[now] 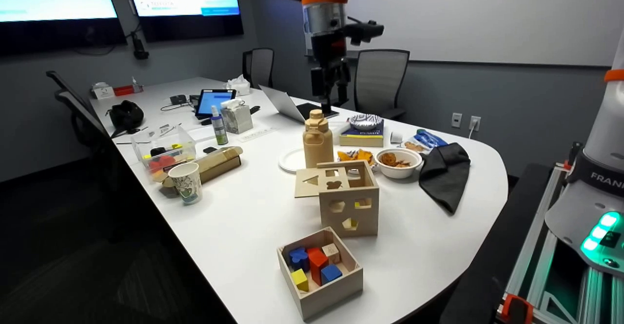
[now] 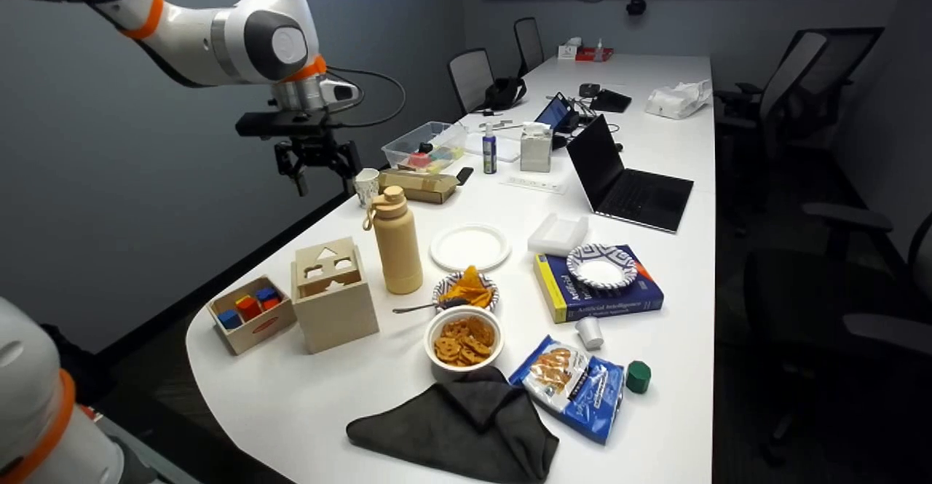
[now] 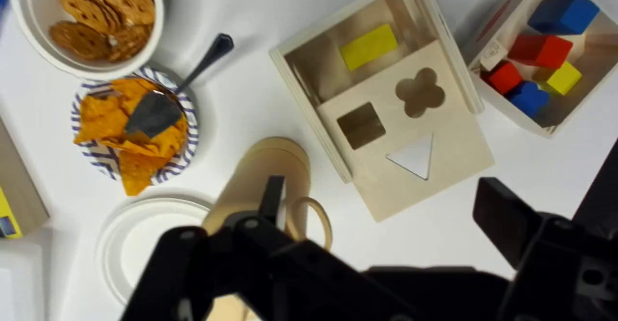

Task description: Close the cube-shaped wooden object, then place the orange cube and blue cube in it

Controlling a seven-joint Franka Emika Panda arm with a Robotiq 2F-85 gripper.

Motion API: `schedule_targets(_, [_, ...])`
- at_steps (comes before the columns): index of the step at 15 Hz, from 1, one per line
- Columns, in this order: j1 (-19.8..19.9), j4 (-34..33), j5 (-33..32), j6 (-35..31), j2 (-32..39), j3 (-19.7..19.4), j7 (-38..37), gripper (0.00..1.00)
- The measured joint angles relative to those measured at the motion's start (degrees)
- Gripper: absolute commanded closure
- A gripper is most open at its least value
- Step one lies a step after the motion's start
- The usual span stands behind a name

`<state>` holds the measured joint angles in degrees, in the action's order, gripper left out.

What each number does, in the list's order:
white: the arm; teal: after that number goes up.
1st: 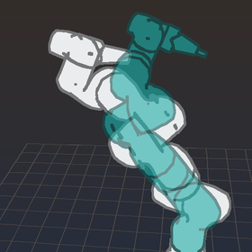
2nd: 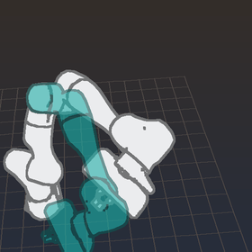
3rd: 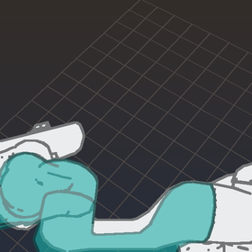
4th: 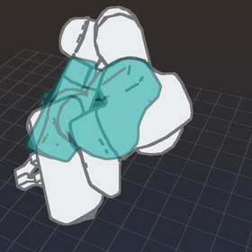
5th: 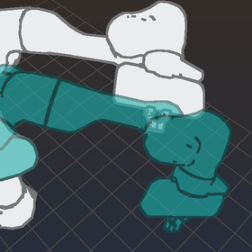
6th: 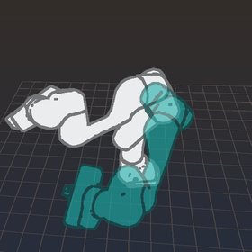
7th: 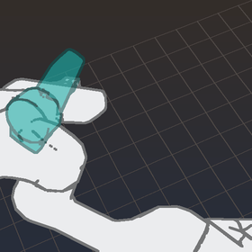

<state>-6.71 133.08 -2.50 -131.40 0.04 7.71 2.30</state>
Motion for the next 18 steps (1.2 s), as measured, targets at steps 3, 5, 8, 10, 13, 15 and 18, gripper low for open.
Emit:
schedule_targets(3, [-1.9,-1.0,-0.7,-8.5,6.2,1.4,-3.5,0.00])
schedule_targets(5, [-2.9,-1.6,-1.3,-14.5,10.4,1.4,-5.3,0.00])
schedule_targets(8, [-4.1,-3.3,-4.0,-21.6,16.2,0.8,-6.9,0.00])
schedule_targets(10, [-5.3,-5.3,-7.5,-23.9,19.8,-0.6,-7.2,0.00])
schedule_targets(13, [-6.6,-8.9,-10.2,-24.6,24.8,-1.8,-6.4,0.00])
schedule_targets(15, [-7.1,-11.2,-10.3,-24.9,27.6,-1.8,-4.6,0.00])
schedule_targets(18, [-7.8,-14.3,-10.3,-25.0,30.6,-1.6,-2.0,0.00])
